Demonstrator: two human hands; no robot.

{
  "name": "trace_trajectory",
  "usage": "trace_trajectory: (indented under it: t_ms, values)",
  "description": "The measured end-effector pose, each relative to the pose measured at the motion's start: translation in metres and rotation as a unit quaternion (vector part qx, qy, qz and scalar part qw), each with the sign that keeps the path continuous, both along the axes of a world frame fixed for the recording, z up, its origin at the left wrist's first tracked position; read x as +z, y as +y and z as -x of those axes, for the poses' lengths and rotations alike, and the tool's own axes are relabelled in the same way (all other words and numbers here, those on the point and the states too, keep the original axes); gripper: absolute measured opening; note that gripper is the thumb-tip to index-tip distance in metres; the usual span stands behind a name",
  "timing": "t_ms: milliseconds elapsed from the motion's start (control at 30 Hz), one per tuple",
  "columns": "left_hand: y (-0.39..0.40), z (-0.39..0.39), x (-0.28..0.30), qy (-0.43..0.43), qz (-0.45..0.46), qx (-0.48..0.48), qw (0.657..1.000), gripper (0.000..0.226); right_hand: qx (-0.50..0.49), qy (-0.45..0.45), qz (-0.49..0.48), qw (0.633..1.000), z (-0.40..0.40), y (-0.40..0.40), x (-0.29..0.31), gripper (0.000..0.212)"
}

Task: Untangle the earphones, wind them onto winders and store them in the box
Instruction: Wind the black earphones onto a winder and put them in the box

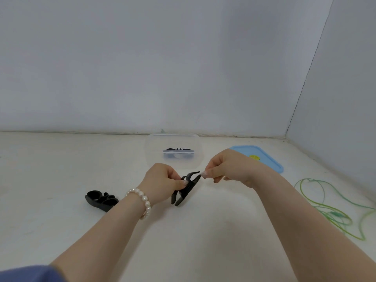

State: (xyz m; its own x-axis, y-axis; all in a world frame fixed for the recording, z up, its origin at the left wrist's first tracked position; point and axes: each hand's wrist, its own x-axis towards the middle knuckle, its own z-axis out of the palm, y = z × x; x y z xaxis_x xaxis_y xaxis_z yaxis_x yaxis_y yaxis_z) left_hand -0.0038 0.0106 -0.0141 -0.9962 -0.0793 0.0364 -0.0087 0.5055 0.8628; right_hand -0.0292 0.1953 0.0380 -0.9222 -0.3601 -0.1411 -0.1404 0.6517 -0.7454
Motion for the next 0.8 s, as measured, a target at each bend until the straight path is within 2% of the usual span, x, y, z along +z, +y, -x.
trace_trajectory:
  t_ms: [100, 167, 333, 467, 633, 700, 800]
  values:
    - [0.002, 0.001, 0.001, 0.03, -0.025, 0.037, 0.999, 0.021, 0.018, -0.02, 0.053, 0.998, -0.008, -0.012, 0.003, 0.008]
    - [0.002, 0.003, 0.001, 0.04, -0.082, 0.059, 0.994, 0.022, 0.042, -0.038, 0.065, 0.996, -0.013, -0.02, 0.004, 0.007]
    - [0.0, 0.002, 0.008, 0.029, -0.271, 0.081, 0.959, 0.019, 0.128, -0.102, 0.024, 0.986, -0.024, -0.035, -0.004, 0.015]
    - [0.0, -0.003, 0.015, 0.016, -0.38, 0.067, 0.922, 0.018, 0.136, -0.121, -0.004, 0.983, -0.023, -0.038, -0.013, 0.015]
    - [0.001, -0.005, 0.017, -0.004, -0.376, -0.021, 0.926, 0.015, 0.113, -0.124, -0.026, 0.985, -0.016, -0.029, -0.019, 0.015]
    - [0.001, -0.006, 0.015, -0.017, -0.35, -0.06, 0.935, 0.014, 0.085, -0.115, -0.024, 0.989, -0.012, -0.025, -0.021, 0.016]
    - [0.001, -0.008, 0.011, -0.049, -0.279, -0.109, 0.953, 0.018, 0.042, -0.071, -0.047, 0.995, -0.004, -0.017, -0.019, 0.03]
